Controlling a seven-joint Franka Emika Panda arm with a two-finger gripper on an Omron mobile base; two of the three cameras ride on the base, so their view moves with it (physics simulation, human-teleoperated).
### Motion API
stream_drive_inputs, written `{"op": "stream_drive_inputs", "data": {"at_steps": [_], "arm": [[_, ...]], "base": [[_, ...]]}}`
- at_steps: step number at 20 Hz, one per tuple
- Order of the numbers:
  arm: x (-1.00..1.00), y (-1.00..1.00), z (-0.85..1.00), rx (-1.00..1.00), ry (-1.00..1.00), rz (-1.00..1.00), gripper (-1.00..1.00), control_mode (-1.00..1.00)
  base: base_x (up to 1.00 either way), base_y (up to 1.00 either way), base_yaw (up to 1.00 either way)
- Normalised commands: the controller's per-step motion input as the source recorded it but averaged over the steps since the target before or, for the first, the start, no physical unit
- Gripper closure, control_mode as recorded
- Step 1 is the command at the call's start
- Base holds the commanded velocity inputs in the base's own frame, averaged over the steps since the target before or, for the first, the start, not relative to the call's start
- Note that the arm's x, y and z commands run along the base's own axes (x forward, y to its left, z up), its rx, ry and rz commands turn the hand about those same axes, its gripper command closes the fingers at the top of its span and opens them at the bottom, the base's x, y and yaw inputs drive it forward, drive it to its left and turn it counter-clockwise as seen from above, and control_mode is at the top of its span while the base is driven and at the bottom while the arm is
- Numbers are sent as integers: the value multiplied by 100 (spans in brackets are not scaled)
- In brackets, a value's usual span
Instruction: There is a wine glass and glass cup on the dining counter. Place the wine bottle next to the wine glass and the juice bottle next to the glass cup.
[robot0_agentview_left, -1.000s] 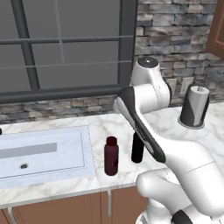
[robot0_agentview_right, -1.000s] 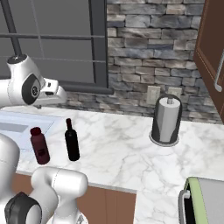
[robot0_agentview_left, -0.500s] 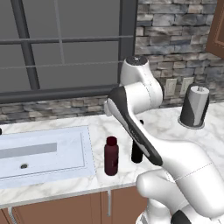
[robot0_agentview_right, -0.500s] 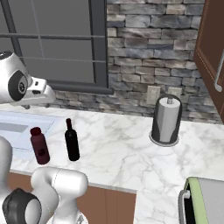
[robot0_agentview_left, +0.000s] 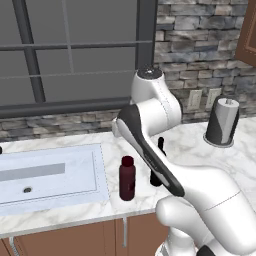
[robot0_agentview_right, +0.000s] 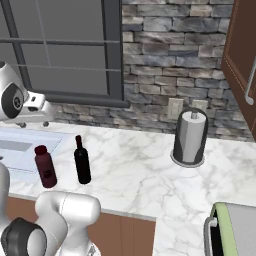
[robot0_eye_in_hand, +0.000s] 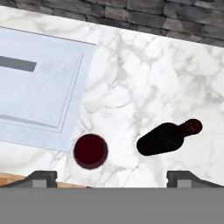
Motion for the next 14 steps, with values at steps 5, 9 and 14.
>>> {"op": "stream_drive_inputs", "data": {"at_steps": [5, 9, 14], "arm": [[-2, 0, -14, 3, 1, 0, -100, -100], [-1, 0, -16, 1, 0, 0, -100, -100], [0, 4, -19, 0, 5, 0, -100, -100]], "base": [[0, 0, 0], [0, 0, 0], [0, 0, 0]]}}
